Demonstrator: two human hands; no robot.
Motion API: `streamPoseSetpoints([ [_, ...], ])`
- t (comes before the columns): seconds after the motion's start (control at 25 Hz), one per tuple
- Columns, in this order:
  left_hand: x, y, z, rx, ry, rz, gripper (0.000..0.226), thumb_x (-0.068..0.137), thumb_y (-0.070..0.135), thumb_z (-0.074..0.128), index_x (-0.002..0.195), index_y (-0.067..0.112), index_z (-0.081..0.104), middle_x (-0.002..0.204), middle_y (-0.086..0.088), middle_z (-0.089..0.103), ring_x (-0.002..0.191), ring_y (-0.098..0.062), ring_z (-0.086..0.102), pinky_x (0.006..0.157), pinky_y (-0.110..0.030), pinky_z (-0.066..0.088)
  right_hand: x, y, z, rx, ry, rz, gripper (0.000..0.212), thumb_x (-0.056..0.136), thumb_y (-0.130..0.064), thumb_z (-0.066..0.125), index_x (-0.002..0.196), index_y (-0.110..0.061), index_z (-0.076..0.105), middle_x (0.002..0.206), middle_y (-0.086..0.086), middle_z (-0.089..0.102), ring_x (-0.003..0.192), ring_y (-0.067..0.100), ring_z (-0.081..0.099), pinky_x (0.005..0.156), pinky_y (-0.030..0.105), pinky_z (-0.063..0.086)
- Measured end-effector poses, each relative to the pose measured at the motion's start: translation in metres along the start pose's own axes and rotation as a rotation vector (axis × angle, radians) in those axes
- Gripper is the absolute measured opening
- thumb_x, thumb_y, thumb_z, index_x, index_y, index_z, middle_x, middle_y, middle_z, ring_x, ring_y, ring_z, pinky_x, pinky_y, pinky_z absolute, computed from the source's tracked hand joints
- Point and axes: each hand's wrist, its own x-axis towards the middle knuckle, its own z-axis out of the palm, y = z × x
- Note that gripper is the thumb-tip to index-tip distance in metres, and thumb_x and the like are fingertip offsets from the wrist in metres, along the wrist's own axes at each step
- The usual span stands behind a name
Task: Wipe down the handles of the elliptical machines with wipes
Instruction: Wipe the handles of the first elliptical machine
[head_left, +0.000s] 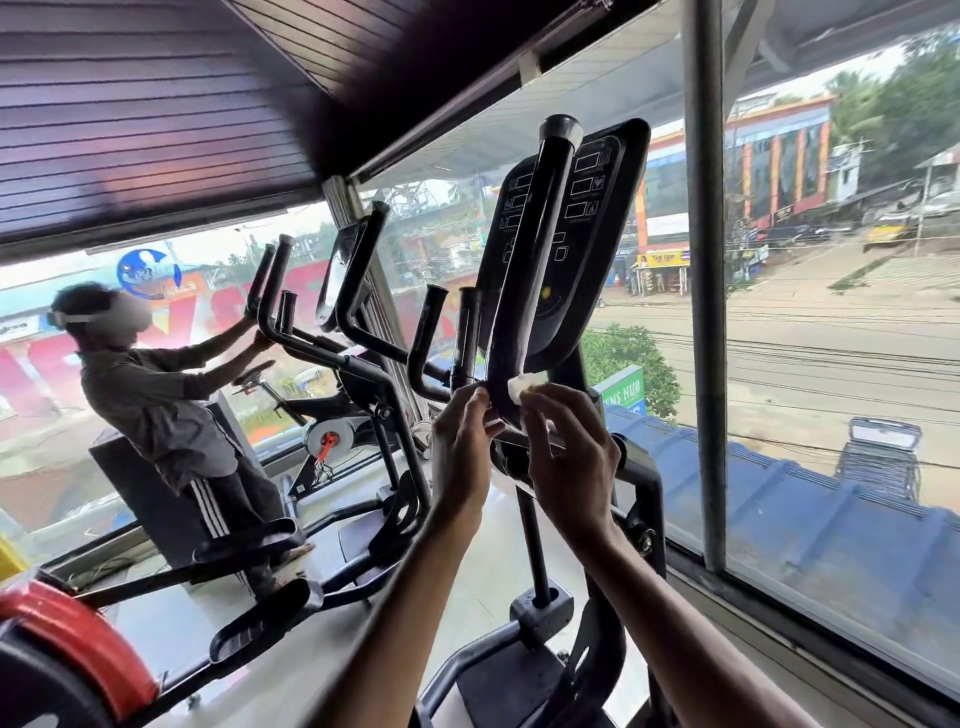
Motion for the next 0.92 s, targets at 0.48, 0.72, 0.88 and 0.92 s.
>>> streamPoseSetpoints([
  [0.48, 0.008, 0.021, 0.015, 0.04, 0.103, 0.145, 0.038, 0.088, 0.032, 0.055, 0.124, 0.035, 0.066, 0.114, 0.022, 0.07, 0.105, 0.008, 0.066, 0.092, -0.023, 0.054, 0.063, 0.003, 0.021, 0.068, 0.051, 0.077, 0.01, 0.097, -0.01, 0.072, 0.101, -0.008, 0.081, 0.103, 0.0, 0.074, 0.087, 0.013, 0.072, 0.073, 0.04, 0.061],
  [0.72, 0.017, 0.03, 0.019, 0.12, 0.121, 0.187, 0.03, 0.098, 0.012, 0.061, 0.125, 0.021, 0.071, 0.11, 0.015, 0.071, 0.088, 0.019, 0.063, 0.078, -0.01, 0.05, 0.056, 0.006, 0.01, 0.079, -0.037, -0.015, 0.01, 0.096, -0.008, 0.073, 0.102, -0.005, 0.081, 0.104, 0.003, 0.074, 0.09, 0.014, 0.073, 0.076, 0.029, 0.06],
  [0.88, 0.02, 0.034, 0.025, 0.16, 0.135, 0.216, 0.023, 0.097, 0.007, 0.063, 0.113, 0.019, 0.074, 0.087, 0.03, 0.069, 0.076, 0.019, 0.064, 0.065, -0.003, 0.044, 0.105, 0.013, 0.028, 0.148, 0.084, 0.134, 0.011, 0.095, -0.011, 0.075, 0.103, -0.009, 0.082, 0.101, -0.003, 0.074, 0.087, 0.012, 0.073, 0.074, 0.037, 0.063],
  [0.92, 0.02, 0.035, 0.026, 0.163, 0.136, 0.224, 0.022, 0.097, 0.007, 0.063, 0.113, 0.019, 0.073, 0.087, 0.03, 0.068, 0.076, 0.02, 0.064, 0.065, -0.003, 0.044, 0.113, 0.015, 0.03, 0.152, 0.094, 0.133, 0.011, 0.095, -0.012, 0.076, 0.103, -0.01, 0.082, 0.102, -0.004, 0.074, 0.088, 0.012, 0.074, 0.074, 0.04, 0.063],
])
